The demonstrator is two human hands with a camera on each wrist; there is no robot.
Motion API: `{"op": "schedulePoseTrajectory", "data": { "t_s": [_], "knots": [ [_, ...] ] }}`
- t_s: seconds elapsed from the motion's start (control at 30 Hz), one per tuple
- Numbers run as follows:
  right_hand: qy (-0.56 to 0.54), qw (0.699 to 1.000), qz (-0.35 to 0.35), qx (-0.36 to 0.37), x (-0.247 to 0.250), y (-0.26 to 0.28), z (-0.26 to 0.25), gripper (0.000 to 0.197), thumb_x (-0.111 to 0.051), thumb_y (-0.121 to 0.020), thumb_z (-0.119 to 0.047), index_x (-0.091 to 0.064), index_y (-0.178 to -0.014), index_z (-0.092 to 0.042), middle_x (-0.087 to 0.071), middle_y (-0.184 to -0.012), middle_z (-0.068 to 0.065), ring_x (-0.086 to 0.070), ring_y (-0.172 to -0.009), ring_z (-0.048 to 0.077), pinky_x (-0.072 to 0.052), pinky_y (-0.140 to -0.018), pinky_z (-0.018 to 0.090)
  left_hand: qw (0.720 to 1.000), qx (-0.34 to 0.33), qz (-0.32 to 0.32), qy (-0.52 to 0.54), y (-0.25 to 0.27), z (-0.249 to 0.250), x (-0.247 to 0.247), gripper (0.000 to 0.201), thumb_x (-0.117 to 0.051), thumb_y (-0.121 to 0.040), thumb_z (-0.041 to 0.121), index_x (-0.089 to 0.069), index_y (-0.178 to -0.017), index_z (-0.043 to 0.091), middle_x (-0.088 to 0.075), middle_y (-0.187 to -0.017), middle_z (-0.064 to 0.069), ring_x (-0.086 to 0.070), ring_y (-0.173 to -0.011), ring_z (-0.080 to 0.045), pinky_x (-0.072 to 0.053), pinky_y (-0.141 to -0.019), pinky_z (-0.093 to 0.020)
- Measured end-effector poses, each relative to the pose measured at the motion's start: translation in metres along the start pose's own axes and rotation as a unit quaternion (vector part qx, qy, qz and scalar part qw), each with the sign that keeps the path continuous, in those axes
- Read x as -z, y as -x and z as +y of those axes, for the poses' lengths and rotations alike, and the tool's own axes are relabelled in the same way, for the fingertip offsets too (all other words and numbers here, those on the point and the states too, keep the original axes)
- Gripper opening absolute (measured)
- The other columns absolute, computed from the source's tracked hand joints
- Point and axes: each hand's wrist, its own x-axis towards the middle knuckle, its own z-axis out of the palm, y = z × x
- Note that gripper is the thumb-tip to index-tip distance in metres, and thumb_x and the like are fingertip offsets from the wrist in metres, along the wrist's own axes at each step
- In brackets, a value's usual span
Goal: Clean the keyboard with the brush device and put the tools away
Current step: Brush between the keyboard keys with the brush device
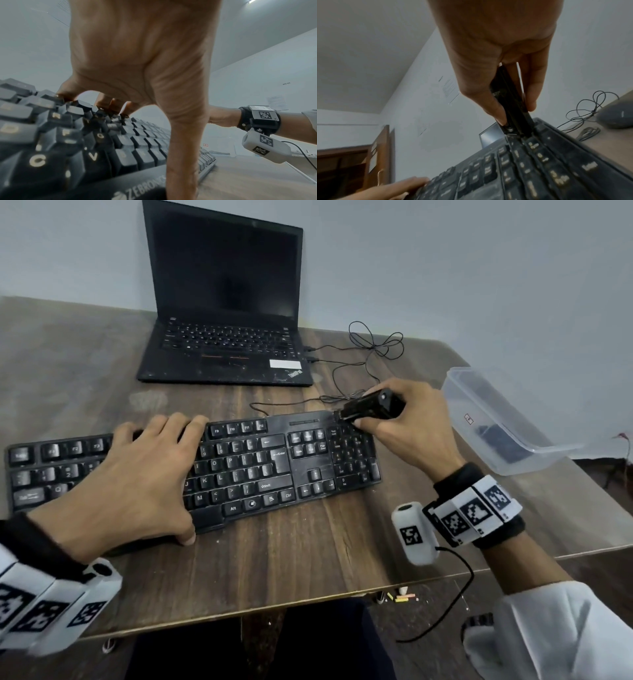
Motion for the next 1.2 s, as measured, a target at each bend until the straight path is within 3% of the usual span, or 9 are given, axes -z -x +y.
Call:
{"op": "schedulePoseTrajectory", "data": {
  "t_s": [0.2,0.3,0.43,0.6,0.7,0.77,0.87,0.97,1.2],
  "knots": [
    [-0.017,1.000,0.013,-0.010,0.000,-0.006,0.002,0.025,-0.089,-0.074,-0.032,-0.078,-0.096,-0.025,-0.076,-0.084,-0.014,-0.070,-0.078,0.001,-0.060,-0.075,0.025,1.000,-0.006,0.009,0.004,-0.004,-0.002,-0.004,0.163,-0.060,-0.007,0.083,-0.030,-0.149,0.009,-0.051,-0.127,-0.003,-0.052,-0.116,-0.029,-0.045,-0.095,-0.058],
    [-0.013,0.998,-0.033,0.047,-0.011,0.005,-0.010,0.027,-0.087,-0.075,-0.032,-0.078,-0.100,-0.026,-0.077,-0.087,-0.016,-0.071,-0.079,-0.002,-0.061,-0.076,0.021,1.000,-0.002,0.002,-0.002,-0.005,-0.003,-0.004,0.164,-0.058,-0.008,0.085,-0.029,-0.150,0.009,-0.050,-0.129,-0.003,-0.051,-0.118,-0.029,-0.044,-0.097,-0.057],
    [0.001,1.000,-0.007,0.028,-0.005,-0.012,-0.011,0.017,-0.086,-0.080,-0.030,-0.074,-0.092,-0.027,-0.074,-0.083,-0.013,-0.071,-0.077,0.005,-0.059,-0.072,0.021,1.000,0.000,0.002,-0.001,-0.006,-0.003,-0.005,0.164,-0.059,-0.008,0.085,-0.029,-0.151,0.009,-0.050,-0.129,-0.003,-0.050,-0.117,-0.029,-0.044,-0.095,-0.057],
    [0.040,0.990,-0.089,0.106,-0.012,-0.010,-0.028,0.017,-0.084,-0.077,-0.029,-0.071,-0.087,-0.027,-0.067,-0.073,-0.016,-0.060,-0.065,0.002,-0.048,-0.065,0.020,1.000,-0.005,0.002,-0.004,-0.006,-0.003,-0.005,0.165,-0.062,-0.009,0.083,-0.025,-0.153,0.011,-0.046,-0.133,-0.002,-0.047,-0.121,-0.027,-0.041,-0.099,-0.055],
    [0.031,0.996,-0.048,0.073,-0.007,-0.021,-0.024,0.017,-0.084,-0.079,-0.031,-0.070,-0.084,-0.025,-0.070,-0.076,-0.012,-0.065,-0.068,0.006,-0.053,-0.068,0.018,1.000,-0.006,0.006,-0.006,-0.006,-0.002,-0.004,0.163,-0.062,-0.008,0.083,-0.029,-0.151,0.011,-0.049,-0.130,-0.003,-0.049,-0.117,-0.029,-0.042,-0.096,-0.056],
    [0.018,0.997,-0.048,0.066,-0.008,-0.020,-0.023,0.019,-0.085,-0.078,-0.034,-0.067,-0.077,-0.027,-0.066,-0.068,-0.015,-0.059,-0.060,-0.002,-0.042,-0.057,0.005,1.000,-0.002,0.008,-0.003,-0.006,-0.002,-0.005,0.163,-0.061,-0.007,0.083,-0.031,-0.150,0.010,-0.050,-0.128,-0.004,-0.051,-0.114,-0.030,-0.044,-0.094,-0.056],
    [0.004,0.996,-0.065,0.061,-0.013,-0.015,-0.026,0.020,-0.086,-0.076,-0.036,-0.068,-0.075,-0.027,-0.067,-0.066,-0.015,-0.058,-0.056,-0.004,-0.041,-0.052,0.007,1.000,-0.003,0.016,-0.007,-0.007,-0.003,-0.007,0.163,-0.062,-0.006,0.083,-0.032,-0.150,0.010,-0.050,-0.129,-0.005,-0.052,-0.114,-0.030,-0.044,-0.094,-0.057],
    [-0.060,0.998,-0.008,-0.033,-0.005,-0.026,-0.022,0.023,-0.089,-0.072,-0.037,-0.072,-0.076,-0.022,-0.072,-0.072,-0.013,-0.066,-0.067,0.001,-0.050,-0.060,0.016,1.000,-0.006,0.026,-0.011,-0.007,-0.002,-0.008,0.163,-0.066,-0.006,0.080,-0.032,-0.149,0.009,-0.051,-0.128,-0.005,-0.052,-0.114,-0.031,-0.044,-0.094,-0.058],
    [-0.040,0.997,0.011,-0.072,-0.011,0.004,-0.026,0.026,-0.088,-0.071,-0.035,-0.065,-0.076,-0.025,-0.067,-0.067,-0.016,-0.060,-0.056,-0.008,-0.042,-0.050,0.007,1.000,-0.003,0.029,-0.009,-0.008,-0.001,-0.008,0.163,-0.066,-0.006,0.077,-0.033,-0.149,0.008,-0.050,-0.127,-0.005,-0.051,-0.114,-0.031,-0.043,-0.094,-0.058]
  ]
}}
